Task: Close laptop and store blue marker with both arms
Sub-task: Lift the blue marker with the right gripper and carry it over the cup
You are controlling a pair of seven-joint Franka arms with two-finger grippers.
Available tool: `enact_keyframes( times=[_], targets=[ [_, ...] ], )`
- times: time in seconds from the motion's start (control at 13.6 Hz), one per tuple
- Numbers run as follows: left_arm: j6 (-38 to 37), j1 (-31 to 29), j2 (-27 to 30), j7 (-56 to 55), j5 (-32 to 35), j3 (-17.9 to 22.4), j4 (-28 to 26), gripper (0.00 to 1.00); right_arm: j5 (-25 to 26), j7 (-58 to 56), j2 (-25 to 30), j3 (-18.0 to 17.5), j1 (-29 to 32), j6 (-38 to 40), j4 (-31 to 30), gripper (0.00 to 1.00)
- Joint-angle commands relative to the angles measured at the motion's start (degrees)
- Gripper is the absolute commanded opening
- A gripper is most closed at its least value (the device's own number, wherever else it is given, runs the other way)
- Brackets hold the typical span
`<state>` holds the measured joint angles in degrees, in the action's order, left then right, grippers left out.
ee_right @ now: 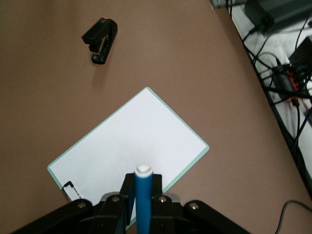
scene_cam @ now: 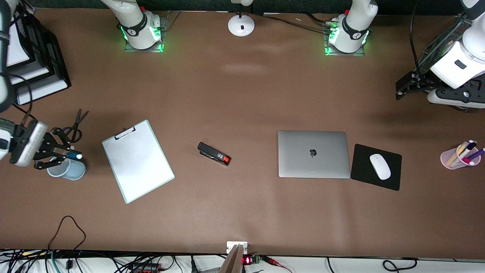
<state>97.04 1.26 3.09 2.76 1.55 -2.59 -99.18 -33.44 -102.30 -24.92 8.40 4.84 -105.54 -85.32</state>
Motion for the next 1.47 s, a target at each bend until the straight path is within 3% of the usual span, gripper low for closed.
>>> enact_keyframes(
  times=[0.0, 0.37, 0.81, 1.4],
  targets=[
    [-2.20, 0.06, -0.46, 1.01, 1.17, 0.48, 1.36, 1.00, -4.60, -8.76, -1.61, -0.66, 3.32, 4.80, 3.04, 0.00],
    [-2.21, 0.15, -0.98, 0.66, 0.91, 0.39, 2.41, 1.00, -13.92, -19.49, -9.17, -0.75, 11.67, 14.91, 10.17, 0.00],
    [-2.30, 0.15, -1.25, 0.66, 0.91, 0.39, 2.42, 1.00, -19.72, -26.01, -13.83, -0.93, 16.51, 16.16, 12.37, 0.00],
    [-5.10, 0.76, -1.78, 1.37, 1.09, 0.22, 3.65, 1.00, -20.43, -26.63, -18.05, -0.93, 18.80, 15.98, 14.22, 0.00]
  ],
)
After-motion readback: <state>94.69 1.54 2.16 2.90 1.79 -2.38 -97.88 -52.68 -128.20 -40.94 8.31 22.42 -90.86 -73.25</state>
